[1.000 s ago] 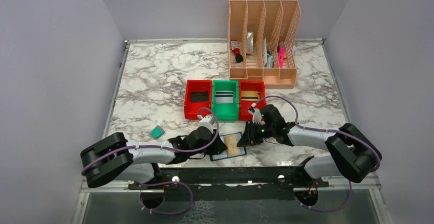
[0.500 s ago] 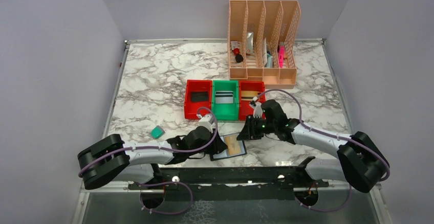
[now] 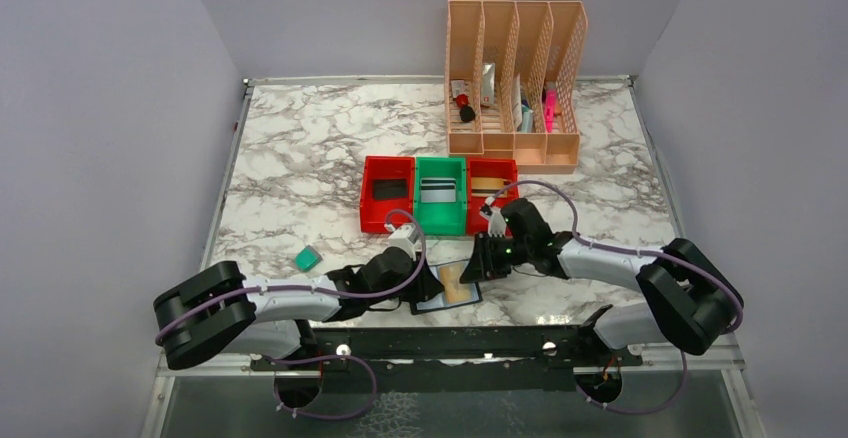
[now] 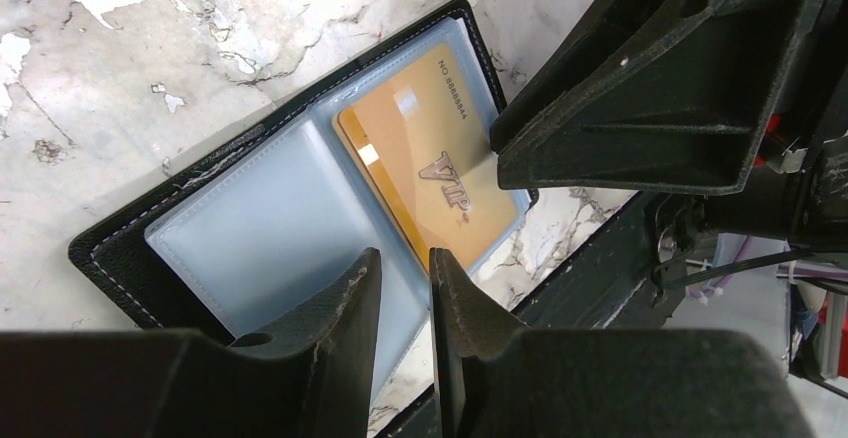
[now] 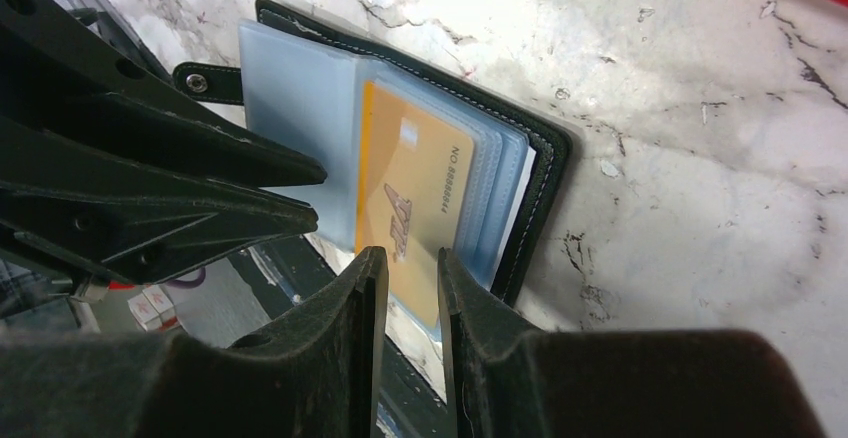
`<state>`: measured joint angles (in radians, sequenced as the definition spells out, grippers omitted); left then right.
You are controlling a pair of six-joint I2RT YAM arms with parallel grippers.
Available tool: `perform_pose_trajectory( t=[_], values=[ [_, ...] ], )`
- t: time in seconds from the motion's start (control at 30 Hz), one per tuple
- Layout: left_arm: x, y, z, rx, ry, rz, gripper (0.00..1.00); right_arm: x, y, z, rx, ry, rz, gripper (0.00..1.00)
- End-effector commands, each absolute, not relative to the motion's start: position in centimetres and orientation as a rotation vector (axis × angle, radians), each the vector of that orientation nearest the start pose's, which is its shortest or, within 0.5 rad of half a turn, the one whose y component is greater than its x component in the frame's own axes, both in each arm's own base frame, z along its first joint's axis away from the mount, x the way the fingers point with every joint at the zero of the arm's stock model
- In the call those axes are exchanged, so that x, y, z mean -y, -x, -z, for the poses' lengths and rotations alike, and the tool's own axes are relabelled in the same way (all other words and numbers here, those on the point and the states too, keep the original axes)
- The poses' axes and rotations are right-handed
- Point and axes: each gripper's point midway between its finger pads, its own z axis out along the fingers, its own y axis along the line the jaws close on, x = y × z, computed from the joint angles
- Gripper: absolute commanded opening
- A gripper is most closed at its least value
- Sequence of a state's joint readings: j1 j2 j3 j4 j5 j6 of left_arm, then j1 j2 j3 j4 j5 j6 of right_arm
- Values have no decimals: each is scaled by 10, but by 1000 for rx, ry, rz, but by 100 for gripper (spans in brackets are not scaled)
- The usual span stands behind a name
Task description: Take the credit cards out of the card holder
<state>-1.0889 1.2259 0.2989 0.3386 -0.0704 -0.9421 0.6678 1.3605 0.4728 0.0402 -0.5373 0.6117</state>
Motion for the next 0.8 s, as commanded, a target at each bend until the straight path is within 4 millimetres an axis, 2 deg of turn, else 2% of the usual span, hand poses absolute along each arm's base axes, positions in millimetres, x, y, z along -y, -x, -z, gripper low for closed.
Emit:
perform_pose_trajectory(
  t=[0.0,0.37,0.77],
  values=[
    [294,-129,-38,-2372,-146,1021,27,-266,-154,-36,-2607,379,-1190,31],
    [286,-129,-24,-2399,-105,977,27,-265,-148,-25,-2649,345,-1206,29],
    [292,-132,-31,-2350,11,1078,27,-264,-137,-20,-2661,326,-1257,27]
  ],
)
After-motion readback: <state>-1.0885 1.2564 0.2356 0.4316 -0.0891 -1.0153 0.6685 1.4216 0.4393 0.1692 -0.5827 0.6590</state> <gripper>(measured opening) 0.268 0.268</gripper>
